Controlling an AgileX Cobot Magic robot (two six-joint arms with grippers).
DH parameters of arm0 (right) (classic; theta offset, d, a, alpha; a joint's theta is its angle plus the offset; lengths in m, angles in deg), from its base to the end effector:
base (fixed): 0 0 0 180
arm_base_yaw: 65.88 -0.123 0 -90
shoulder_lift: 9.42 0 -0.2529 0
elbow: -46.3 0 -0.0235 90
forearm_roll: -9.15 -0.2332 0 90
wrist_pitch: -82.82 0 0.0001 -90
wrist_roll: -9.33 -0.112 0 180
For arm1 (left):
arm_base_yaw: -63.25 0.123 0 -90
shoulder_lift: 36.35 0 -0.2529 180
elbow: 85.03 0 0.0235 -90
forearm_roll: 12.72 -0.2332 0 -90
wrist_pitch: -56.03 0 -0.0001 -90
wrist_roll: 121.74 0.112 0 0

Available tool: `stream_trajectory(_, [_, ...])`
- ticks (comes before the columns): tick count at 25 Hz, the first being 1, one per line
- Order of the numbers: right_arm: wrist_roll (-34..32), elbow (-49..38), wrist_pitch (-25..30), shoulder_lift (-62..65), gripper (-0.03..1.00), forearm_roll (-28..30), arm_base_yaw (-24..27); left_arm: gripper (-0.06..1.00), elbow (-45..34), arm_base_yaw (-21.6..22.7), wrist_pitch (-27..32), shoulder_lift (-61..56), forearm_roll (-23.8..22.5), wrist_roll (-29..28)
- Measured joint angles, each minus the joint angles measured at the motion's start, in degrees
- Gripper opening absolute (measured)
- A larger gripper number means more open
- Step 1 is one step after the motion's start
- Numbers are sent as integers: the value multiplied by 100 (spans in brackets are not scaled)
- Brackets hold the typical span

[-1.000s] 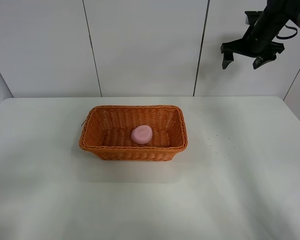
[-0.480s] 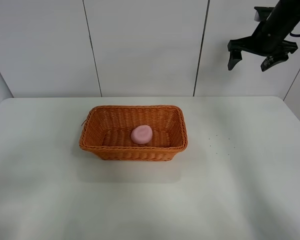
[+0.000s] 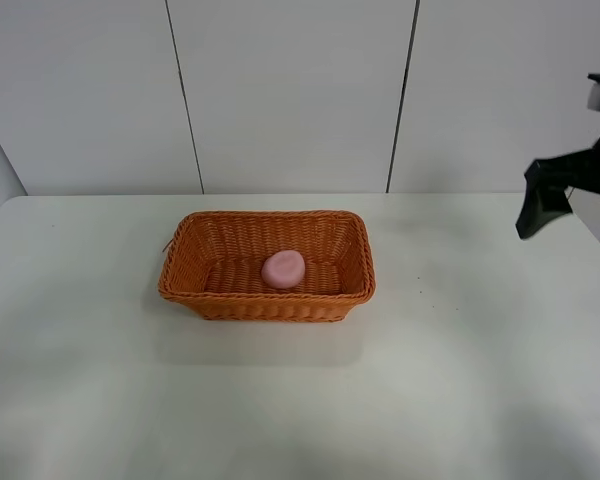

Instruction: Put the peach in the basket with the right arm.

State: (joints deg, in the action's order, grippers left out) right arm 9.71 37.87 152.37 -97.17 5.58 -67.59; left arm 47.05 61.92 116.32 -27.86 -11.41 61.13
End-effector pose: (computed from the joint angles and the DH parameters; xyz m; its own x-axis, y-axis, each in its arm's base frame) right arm 0.2517 0.0141 0.2656 -0.9691 -0.0138 -0.2462 -0.0295 0.9977 0.0603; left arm 0.0311 -0.0029 0.2585 -0.4472 0.0491 -0.8931 0.0583 0.9980 0.0257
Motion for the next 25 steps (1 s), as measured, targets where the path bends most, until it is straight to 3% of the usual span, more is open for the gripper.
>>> stream_trajectory(6, [125, -2258, -42, 2125, 70, 0, 0, 99, 0, 0, 0, 0, 0, 0])
stream_trajectory(11, [129, -3493, -563, 3937, 70, 0, 0, 99, 0, 0, 0, 0, 0, 0])
stream_trajectory(18, [142, -3923, -1002, 6278, 70, 0, 0, 99, 0, 0, 0, 0, 0, 0])
stream_trajectory(25, [142, -3949, -1044, 7452, 70, 0, 0, 99, 0, 0, 0, 0, 0, 0])
